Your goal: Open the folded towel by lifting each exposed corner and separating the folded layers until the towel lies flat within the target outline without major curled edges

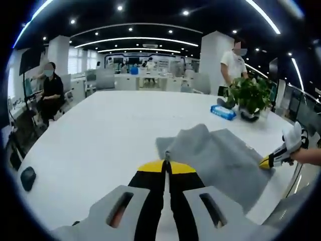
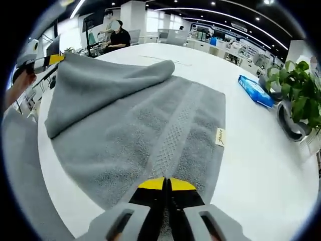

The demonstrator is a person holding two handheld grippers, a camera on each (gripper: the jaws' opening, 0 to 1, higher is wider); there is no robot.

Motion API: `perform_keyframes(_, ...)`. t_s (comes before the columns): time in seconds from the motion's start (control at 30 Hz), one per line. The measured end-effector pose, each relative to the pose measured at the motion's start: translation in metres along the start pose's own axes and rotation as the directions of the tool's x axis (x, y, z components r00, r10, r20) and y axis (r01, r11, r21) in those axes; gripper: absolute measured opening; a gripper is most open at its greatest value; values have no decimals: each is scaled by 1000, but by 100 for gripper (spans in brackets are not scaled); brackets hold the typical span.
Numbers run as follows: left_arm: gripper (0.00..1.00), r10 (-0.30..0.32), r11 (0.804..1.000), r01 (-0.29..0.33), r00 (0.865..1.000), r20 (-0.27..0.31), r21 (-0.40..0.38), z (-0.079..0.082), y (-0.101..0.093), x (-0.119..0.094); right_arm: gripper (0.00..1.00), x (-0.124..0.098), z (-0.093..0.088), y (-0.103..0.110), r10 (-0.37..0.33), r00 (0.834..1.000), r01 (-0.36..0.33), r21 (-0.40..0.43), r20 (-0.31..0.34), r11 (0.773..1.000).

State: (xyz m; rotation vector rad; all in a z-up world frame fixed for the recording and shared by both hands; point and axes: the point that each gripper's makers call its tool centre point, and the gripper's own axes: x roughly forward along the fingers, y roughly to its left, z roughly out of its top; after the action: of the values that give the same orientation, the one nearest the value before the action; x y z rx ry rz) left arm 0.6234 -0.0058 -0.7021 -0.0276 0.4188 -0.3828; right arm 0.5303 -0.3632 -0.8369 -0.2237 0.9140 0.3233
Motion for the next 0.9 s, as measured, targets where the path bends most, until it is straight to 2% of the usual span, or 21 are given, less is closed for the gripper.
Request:
perform_keyframes(0.4, 1, 71, 996, -72, 997, -28, -54, -20, 37, -10, 0, -3, -6, -8, -34, 999, 34, 4, -25, 999)
perform_keyframes(0.63, 1, 130, 983, -139, 989, -77, -124, -46, 64, -20, 0, -9, -14, -19, -59, 998, 60, 27, -27, 998)
perform_keyframes(0.7, 1, 140, 978, -151, 986, -86, -146, -45, 68, -21, 0, -10, -15, -21, -59, 998, 60, 40, -21, 997)
perform_keyframes(0.9, 1, 163, 978, -175, 981, -105, -115, -41, 80, -23, 0, -12, -18, -26, -70, 997, 71, 53, -24, 996)
